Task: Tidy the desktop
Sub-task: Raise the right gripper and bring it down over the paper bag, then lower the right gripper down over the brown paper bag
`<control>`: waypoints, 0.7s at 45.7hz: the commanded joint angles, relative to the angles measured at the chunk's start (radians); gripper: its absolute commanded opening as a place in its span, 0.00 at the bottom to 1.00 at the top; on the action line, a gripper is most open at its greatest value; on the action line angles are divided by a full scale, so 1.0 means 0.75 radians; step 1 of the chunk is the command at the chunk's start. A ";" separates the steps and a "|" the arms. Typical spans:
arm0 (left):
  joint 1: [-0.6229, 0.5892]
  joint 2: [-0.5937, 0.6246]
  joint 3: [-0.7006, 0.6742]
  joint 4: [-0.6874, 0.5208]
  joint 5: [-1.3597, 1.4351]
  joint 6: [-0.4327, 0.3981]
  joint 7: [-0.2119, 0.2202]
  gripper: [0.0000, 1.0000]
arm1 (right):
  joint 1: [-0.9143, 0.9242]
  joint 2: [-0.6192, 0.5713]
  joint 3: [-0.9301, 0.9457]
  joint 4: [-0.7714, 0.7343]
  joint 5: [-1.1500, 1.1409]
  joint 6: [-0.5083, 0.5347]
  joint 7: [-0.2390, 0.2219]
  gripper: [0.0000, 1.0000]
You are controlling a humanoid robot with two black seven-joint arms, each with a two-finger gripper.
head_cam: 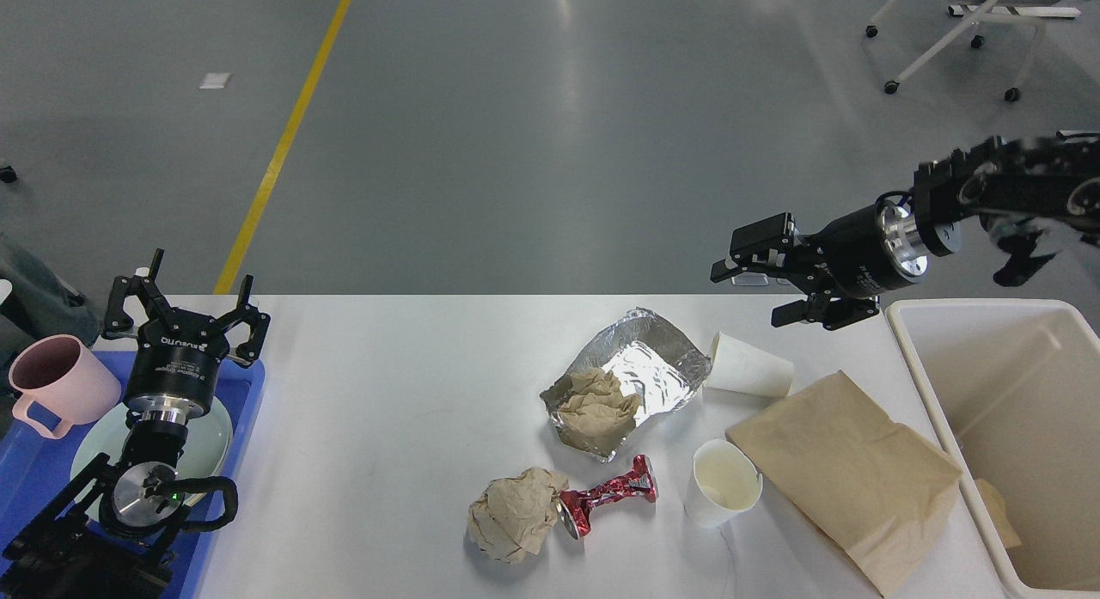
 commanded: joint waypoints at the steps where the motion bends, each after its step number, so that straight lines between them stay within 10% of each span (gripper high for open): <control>1: 0.000 0.000 0.000 0.000 0.000 0.000 0.000 0.96 | 0.210 0.146 -0.199 0.085 0.008 0.153 -0.002 1.00; 9: 0.000 0.000 0.000 0.000 0.000 0.000 0.000 0.96 | 0.498 0.275 -0.254 0.357 0.018 0.145 -0.070 1.00; 20: 0.000 0.000 0.000 0.000 0.000 0.000 0.000 0.96 | 0.826 0.328 -0.261 0.586 0.288 0.071 -0.653 1.00; 32: 0.000 0.000 0.000 0.000 0.000 0.000 0.000 0.96 | 0.908 0.304 -0.318 0.686 0.297 0.032 -0.675 1.00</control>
